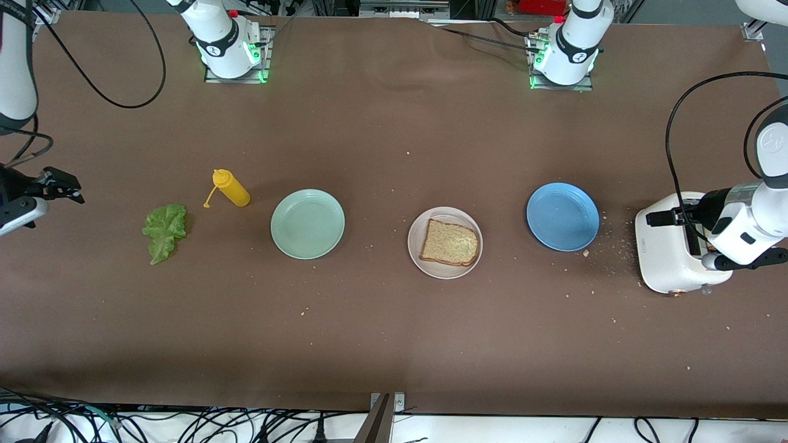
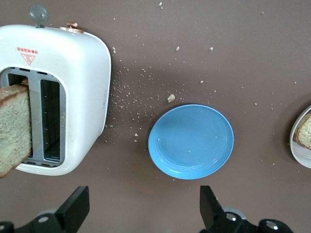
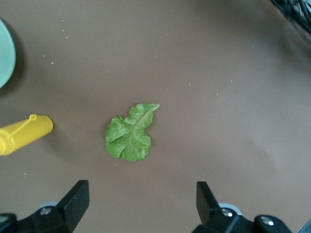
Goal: Make sandwich in beige plate with both arms
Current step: 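Reach the right gripper down over the green lettuce leaf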
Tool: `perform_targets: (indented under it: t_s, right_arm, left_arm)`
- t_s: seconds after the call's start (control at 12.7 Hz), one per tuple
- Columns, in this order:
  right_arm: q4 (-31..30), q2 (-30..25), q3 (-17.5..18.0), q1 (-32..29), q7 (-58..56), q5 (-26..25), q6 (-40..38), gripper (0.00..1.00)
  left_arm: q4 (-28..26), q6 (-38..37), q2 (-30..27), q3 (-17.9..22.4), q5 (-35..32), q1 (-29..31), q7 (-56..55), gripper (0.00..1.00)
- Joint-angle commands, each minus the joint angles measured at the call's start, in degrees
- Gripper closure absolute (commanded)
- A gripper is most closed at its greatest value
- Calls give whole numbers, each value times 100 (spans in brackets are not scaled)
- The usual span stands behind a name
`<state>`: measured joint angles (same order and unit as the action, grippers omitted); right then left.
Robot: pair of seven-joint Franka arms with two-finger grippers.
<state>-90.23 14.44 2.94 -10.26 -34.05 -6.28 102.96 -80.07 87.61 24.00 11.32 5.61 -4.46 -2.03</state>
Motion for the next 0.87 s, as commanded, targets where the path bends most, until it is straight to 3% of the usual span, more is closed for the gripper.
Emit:
perform_targets:
  t_s: [0.0, 0.16, 0.47, 0.79]
  right_arm:
    - [-309, 6, 119, -73, 1448, -163, -110, 2]
    - [-757, 24, 119, -73, 2364, -163, 56, 2]
    - [-1890, 94, 110, -73, 3454, -137, 1592, 1]
    - [-2279, 550, 101, -117, 3642, -119, 2376, 1]
  left_arm:
    - [-62, -34, -54, -7, -191, -37, -96, 0]
    - [-62, -34, -54, -7, -191, -37, -96, 0]
    - [-62, -34, -54, -7, -191, -37, -96, 0]
    - [-62, -34, -54, -7, -191, -46, -96, 0]
